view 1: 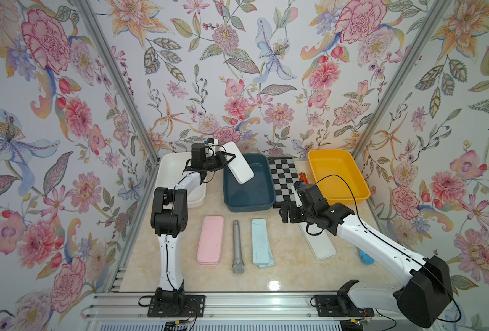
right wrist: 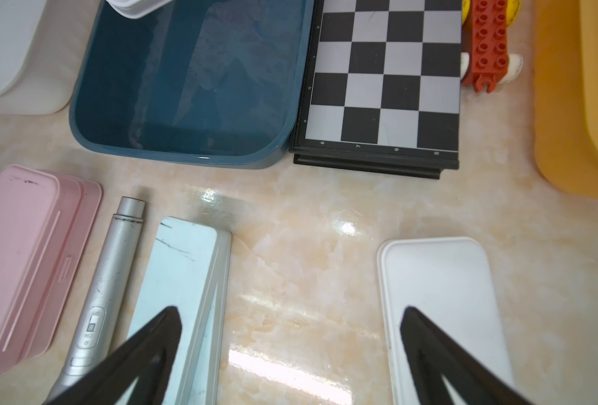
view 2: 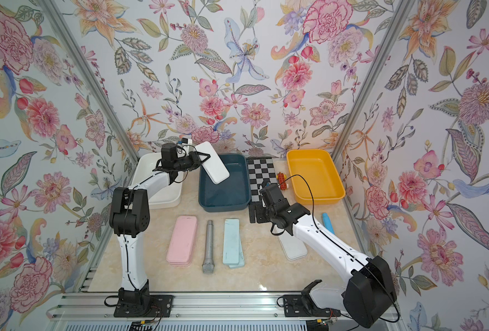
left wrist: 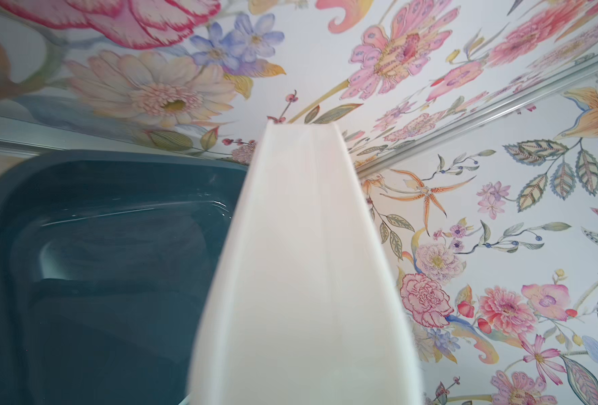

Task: Place the pencil cases by color into the storage box
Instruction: Place the pencil case at the storage box.

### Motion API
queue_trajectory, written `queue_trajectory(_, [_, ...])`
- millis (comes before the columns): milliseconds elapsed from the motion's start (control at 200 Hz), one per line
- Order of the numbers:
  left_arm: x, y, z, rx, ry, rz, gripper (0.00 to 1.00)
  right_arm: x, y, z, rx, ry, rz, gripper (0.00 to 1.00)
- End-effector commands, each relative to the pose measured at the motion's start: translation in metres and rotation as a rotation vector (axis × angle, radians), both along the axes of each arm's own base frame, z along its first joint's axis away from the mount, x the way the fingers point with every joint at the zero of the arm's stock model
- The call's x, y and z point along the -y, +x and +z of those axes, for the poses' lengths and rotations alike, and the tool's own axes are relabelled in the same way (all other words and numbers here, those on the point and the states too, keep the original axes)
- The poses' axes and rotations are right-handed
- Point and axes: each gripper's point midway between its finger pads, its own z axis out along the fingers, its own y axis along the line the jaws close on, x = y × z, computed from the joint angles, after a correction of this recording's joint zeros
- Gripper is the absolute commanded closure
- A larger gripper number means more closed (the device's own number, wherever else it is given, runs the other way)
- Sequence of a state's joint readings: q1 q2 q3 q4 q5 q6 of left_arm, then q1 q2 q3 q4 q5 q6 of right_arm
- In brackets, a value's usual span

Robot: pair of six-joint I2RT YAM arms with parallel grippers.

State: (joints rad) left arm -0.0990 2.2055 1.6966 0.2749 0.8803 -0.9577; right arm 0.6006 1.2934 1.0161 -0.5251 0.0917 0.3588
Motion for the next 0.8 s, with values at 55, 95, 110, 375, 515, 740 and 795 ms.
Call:
queue_trajectory(55, [-0.059,-0.003,0.06,0.107,0.003,0.098,0.68,-0.005,0.002,-0.007,-0.008,0.032,0.001,0.0])
queue_trajectory(95, [-0.071,-0.004,0.063,0.108,0.003,0.114,0.68,-0.005,0.002,-0.008,-0.009,0.033,0.003,0.0])
queue_trajectory(110, [-0.078,-0.004,0.065,0.109,0.004,0.125,0.68,-0.006,0.003,-0.008,-0.009,0.034,0.002,0.0])
queue_trajectory(375, [-0.152,-0.015,0.072,0.059,0.038,0.276,0.69,-0.011,0.008,-0.019,-0.025,0.051,0.011,0.0])
queue_trajectory(515, [-0.168,-0.021,0.058,0.011,0.067,0.383,0.69,-0.014,0.01,-0.023,-0.032,0.059,0.018,0.0])
queue_trajectory(740, [-0.202,-0.037,0.05,-0.008,0.152,0.608,0.68,-0.013,0.007,-0.029,-0.044,0.066,0.016,0.0])
queue_trajectory(795, [-0.211,-0.041,0.053,-0.001,0.172,0.657,0.67,-0.012,0.006,-0.031,-0.048,0.067,0.013,0.0])
